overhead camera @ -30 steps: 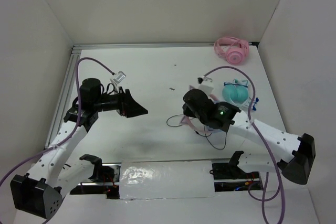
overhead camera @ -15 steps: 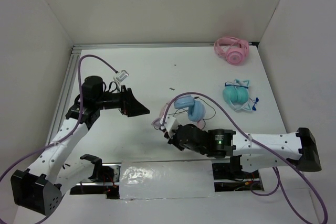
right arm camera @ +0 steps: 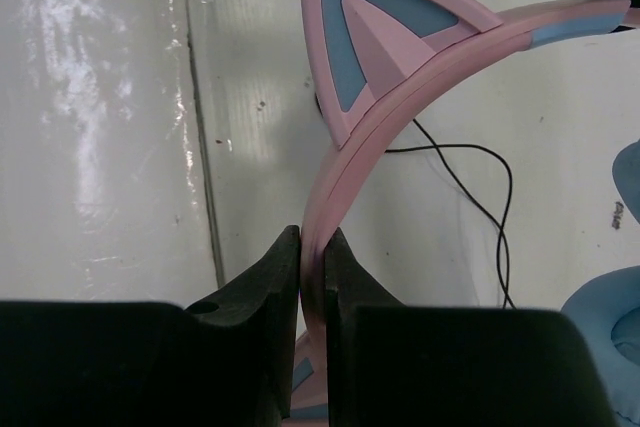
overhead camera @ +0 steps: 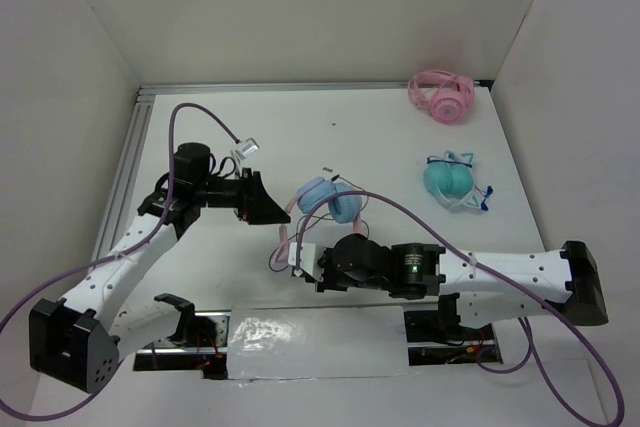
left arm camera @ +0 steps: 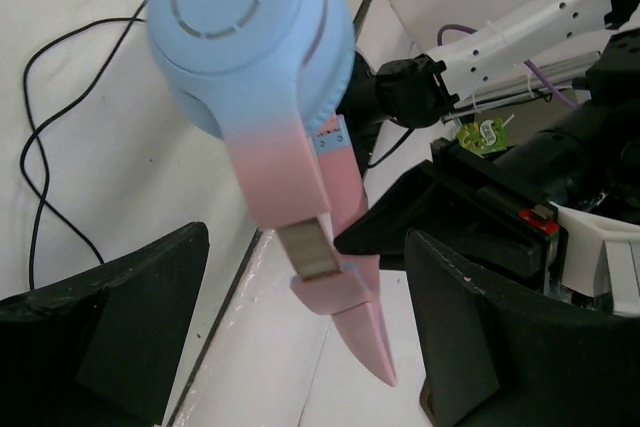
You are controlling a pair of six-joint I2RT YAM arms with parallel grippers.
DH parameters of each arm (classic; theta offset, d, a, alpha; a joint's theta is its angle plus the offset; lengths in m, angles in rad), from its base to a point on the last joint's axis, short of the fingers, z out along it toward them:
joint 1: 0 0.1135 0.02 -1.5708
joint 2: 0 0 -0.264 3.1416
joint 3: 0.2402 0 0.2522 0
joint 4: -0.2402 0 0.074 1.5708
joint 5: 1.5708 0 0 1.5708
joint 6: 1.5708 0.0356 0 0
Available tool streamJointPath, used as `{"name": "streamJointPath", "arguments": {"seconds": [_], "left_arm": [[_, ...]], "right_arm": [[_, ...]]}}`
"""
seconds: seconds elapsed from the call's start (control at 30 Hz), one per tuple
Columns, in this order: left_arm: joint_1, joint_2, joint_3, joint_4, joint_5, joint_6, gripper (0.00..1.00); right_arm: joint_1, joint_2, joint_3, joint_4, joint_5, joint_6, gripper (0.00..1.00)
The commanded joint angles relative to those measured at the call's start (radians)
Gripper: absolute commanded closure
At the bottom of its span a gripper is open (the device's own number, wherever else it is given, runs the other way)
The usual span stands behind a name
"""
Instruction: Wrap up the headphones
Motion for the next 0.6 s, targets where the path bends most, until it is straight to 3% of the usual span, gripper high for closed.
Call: {"name": "streamJointPath", "arguments": {"seconds": [0.0,0.27,0.37,0.47,0.57], "left_arm": [[-0.022,-0.048,-0.019,0.051,0.023,0.012,0.09],[-0.032,0.022,0.022,0.048,0.011,0.04,0.2],[-0.032,0.059,0.048,0.024,0.028,0.052,0.3],[-0.049,0.052,0.042,0.04,0.035,0.06,0.3],[-0.079,0.038,0.054,0.022,-0.046,0.069,0.28]], "right_arm": [[0.008,0.02,0.082,0.088,0.065,-0.068,1.0],[0.011,0.053,0.103,0.047,0.008,-0.106,1.0],[0.013,0.022,0.094,0.047,0.0,-0.124,1.0],[0.014,-0.009,0.095,0.003,-0.026,-0.161,1.0],[0.014,-0.021,0.1,-0.036,-0.095,-0.195,1.0]]}}
